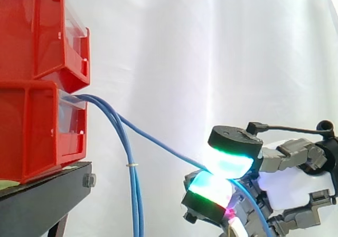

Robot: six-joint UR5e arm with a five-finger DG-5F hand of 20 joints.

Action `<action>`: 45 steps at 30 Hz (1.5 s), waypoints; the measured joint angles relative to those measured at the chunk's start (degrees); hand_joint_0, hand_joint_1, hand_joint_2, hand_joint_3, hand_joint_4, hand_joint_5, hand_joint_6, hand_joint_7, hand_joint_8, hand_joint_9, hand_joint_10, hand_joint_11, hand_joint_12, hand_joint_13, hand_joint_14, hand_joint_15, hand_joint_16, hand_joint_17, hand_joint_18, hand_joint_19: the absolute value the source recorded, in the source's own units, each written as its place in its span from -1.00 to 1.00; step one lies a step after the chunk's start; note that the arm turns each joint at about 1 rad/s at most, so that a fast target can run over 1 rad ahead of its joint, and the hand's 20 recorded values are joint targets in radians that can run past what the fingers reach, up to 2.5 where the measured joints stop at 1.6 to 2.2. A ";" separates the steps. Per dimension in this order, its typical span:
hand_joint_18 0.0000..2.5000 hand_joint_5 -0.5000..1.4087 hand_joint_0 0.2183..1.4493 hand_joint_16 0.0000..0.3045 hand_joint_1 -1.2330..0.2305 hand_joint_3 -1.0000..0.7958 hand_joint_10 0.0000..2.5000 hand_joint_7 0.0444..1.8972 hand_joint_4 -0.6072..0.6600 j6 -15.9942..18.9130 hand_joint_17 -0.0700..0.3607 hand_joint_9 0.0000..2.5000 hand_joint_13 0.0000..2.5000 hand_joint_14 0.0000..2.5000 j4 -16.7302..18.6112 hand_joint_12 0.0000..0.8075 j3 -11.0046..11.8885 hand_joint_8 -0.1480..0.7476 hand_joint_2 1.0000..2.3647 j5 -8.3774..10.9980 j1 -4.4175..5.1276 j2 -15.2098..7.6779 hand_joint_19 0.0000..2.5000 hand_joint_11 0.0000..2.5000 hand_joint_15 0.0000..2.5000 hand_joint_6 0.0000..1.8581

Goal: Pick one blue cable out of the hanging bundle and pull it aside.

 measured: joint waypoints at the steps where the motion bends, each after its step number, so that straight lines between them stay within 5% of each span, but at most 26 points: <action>1: -0.57 -0.63 0.03 -0.78 -0.52 -0.10 -0.98 0.68 -0.30 0.00 -0.32 -0.10 -0.37 -0.98 0.01 -0.26 0.00 -0.23 -0.97 0.00 0.00 0.00 -0.43 -0.53 -0.51 0.03; 45: -0.56 -0.62 0.03 -0.77 -0.54 -0.09 -0.98 0.71 -0.25 0.00 -0.31 -0.08 -0.36 -0.98 0.04 -0.26 0.00 -0.23 -0.98 0.00 -0.03 0.00 -0.42 -0.52 -0.50 0.02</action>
